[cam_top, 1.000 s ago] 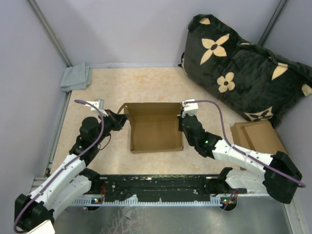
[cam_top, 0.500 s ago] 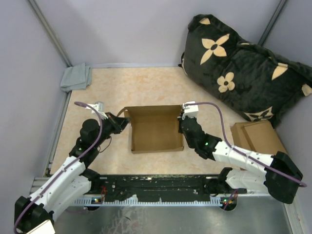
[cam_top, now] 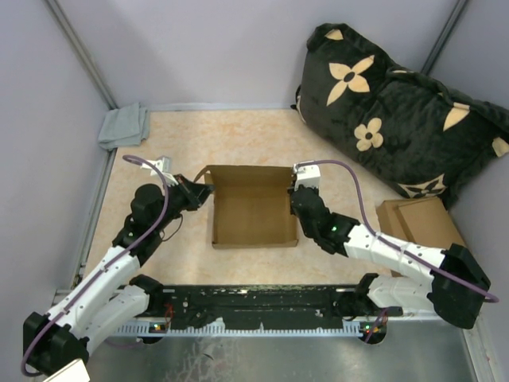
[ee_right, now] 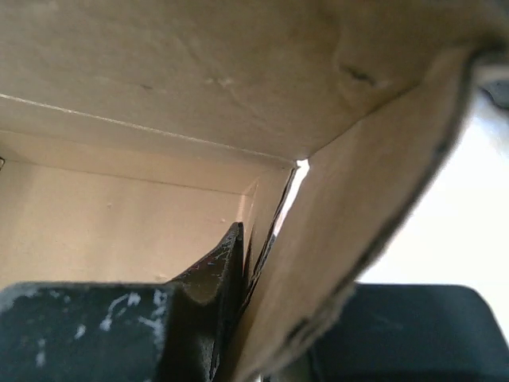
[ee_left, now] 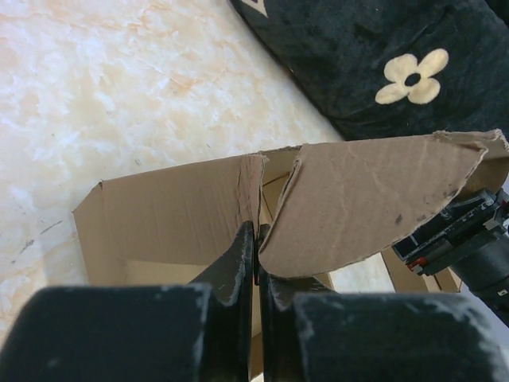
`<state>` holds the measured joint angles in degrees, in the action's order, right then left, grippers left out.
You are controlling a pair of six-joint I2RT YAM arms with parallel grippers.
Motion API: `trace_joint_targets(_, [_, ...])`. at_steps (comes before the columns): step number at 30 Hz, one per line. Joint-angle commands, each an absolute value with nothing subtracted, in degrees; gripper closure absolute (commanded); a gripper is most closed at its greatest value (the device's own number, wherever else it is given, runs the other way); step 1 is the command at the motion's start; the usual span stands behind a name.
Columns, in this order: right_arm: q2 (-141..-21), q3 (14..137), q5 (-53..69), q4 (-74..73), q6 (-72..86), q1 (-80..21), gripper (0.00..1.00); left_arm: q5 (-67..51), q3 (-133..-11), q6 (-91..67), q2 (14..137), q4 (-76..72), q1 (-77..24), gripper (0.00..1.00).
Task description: Fold the paper box
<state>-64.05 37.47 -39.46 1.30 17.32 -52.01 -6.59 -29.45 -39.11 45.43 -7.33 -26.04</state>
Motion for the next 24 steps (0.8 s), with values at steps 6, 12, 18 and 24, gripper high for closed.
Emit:
trace_joint_targets(6, [-65.15, 42.71, -36.45, -0.22, 20.28, -54.07, 0.9, -6.43, -32.67, -37.04, 45.08, -10.1, -27.22, 0.93])
trace_joint_targets(12, [-64.3, 44.21, -37.88, -2.2, 20.32, -54.14, 0.89, -5.01, -34.8, -34.61, 45.72, -8.73, -27.16, 0.93])
trace_joint_targets(18, [-63.87, 46.23, -39.38, -3.66, 18.84, -54.08, 0.89, -3.72, -36.54, -32.21, 45.66, -7.54, -27.24, 0.92])
trace_joint_targets(24, [-63.21, 49.03, -41.34, -4.25, 15.87, -54.07, 0.88, -2.05, -38.86, -29.64, 44.85, -5.4, -27.17, 0.92])
